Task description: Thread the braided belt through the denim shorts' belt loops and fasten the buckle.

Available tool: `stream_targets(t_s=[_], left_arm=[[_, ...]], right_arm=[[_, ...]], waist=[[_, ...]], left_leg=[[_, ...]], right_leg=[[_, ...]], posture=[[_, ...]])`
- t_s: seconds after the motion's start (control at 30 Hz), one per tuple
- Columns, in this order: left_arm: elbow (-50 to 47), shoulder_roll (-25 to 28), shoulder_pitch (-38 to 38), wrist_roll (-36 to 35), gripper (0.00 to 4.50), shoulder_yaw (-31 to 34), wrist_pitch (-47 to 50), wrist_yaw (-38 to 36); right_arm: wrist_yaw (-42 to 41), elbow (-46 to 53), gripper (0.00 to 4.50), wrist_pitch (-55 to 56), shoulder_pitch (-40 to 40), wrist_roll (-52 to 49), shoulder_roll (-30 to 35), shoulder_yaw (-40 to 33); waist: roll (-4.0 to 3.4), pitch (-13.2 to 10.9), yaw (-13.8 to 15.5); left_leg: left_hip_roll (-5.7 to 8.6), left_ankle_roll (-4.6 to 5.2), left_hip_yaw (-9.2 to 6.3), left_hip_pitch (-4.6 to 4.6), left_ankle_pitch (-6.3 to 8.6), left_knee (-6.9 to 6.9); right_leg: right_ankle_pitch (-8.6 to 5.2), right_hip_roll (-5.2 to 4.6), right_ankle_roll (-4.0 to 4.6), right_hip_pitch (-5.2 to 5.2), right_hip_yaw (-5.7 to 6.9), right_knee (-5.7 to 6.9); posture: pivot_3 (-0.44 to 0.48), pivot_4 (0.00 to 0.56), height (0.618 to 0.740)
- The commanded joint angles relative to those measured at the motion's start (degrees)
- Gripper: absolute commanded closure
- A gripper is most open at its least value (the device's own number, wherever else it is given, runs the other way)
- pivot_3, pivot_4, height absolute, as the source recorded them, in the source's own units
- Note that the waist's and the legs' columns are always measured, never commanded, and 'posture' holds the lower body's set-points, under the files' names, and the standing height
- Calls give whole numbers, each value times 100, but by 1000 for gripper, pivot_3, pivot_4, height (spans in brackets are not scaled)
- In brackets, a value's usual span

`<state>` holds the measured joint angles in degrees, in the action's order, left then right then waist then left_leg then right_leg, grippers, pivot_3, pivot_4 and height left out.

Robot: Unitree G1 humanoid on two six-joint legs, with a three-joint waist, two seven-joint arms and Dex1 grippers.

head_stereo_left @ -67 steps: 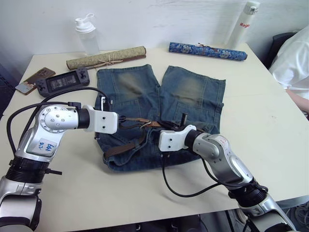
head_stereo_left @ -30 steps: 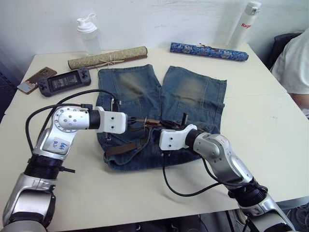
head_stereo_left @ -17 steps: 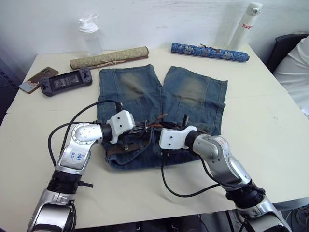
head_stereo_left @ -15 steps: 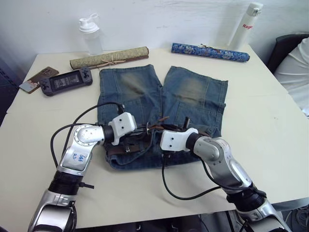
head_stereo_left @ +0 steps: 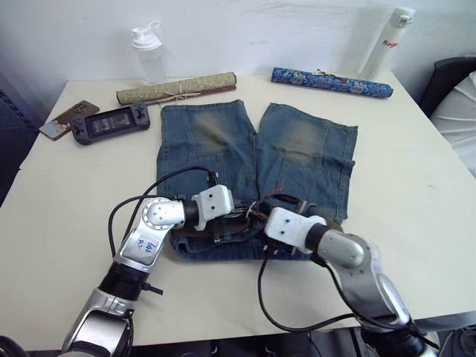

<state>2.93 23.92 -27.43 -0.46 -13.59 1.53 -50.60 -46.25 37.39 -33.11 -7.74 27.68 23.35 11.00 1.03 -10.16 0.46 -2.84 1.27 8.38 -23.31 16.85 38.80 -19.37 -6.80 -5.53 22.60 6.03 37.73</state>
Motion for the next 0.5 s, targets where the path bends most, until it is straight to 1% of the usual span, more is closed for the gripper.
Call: stream_targets(t_s=[0.03, 0.13, 0.33, 0.5], left_arm=[[37, -47, -84, 47, 4500, -174, -142, -63], [95, -70, -125, 58, 4500, -206, -200, -58], [154, -95, -172, 134, 4500, -275, -347, -60], [124, -95, -199, 197, 4500, -302, -450, -44]], right_arm=[[-320, 931, 70, -512, 86, -517, 162, -516], [-548, 1337, 70, -813, 38, -923, 375, -796], [-481, 1309, 70, -979, -592, -1523, 573, -878], [-145, 545, 70, 112, -763, -1041, 1275, -271]], waist=[[0, 0, -4], [-1, 0, 11], [-1, 0, 8], [-1, 0, 41]], left_leg=[[-1, 0, 0, 0, 3, 4], [0, 1, -2, 0, 5, 5], [0, 4, -3, 1, 8, 12], [4, 11, -3, 0, 12, 17]], right_leg=[[0, 0, 0, 0, 0, -2], [0, -1, 0, 0, 0, -9], [0, -4, 0, -2, 1, -11], [0, -11, 0, -5, 6, -13]], posture=[[0, 150, 717], [0, 150, 717], [0, 150, 717], [0, 150, 717]])
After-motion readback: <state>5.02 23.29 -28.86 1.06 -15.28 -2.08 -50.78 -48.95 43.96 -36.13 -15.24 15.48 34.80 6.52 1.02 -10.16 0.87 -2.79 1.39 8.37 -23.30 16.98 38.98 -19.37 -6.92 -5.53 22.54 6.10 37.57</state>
